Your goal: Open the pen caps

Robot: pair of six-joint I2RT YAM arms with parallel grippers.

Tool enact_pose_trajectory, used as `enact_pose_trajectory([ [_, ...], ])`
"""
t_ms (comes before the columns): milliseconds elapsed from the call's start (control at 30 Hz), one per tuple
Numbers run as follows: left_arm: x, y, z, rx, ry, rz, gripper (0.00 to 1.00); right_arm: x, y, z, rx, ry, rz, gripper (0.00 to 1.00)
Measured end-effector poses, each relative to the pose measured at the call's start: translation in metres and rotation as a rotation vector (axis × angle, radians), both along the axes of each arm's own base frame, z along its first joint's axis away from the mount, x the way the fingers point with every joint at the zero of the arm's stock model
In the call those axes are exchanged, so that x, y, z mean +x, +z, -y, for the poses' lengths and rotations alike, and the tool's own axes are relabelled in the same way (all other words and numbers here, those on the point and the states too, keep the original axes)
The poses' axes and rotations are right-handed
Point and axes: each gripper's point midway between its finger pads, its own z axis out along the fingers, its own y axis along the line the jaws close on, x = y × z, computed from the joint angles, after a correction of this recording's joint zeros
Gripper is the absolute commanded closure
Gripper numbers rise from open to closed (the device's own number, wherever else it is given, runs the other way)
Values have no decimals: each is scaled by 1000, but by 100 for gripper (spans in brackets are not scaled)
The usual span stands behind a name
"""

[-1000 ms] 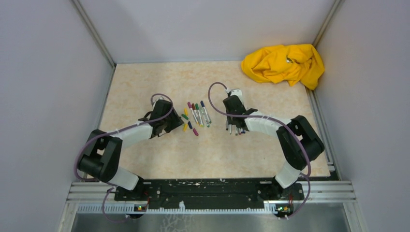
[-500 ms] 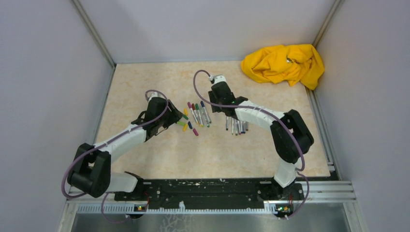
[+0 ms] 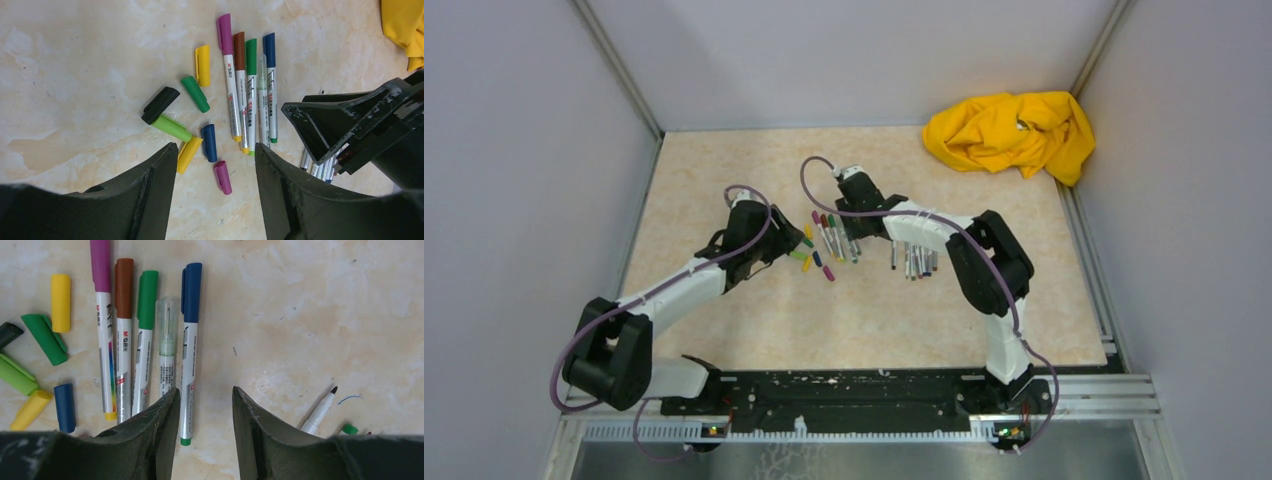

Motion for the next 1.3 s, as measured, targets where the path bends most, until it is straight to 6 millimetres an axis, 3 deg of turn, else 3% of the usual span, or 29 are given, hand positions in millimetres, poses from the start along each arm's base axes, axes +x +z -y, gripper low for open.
enact_pose_trajectory([
  [367, 1, 2, 1, -9, -3, 12, 36, -9, -31, 0, -45, 11, -60, 60],
  [500, 1, 3, 2, -16, -5, 16, 36, -9, -30, -3, -43, 17, -55, 63],
  [867, 0, 2, 4, -29, -5, 10, 35, -8, -33, -5, -37, 9, -43, 100],
  [1033, 0, 3, 6, -42, -13, 17, 33, -7, -33, -2, -18, -1, -10, 100],
  [1300, 1, 3, 25, -121, -87, 46, 31, -45, -31, 29, -22, -1, -31, 100],
])
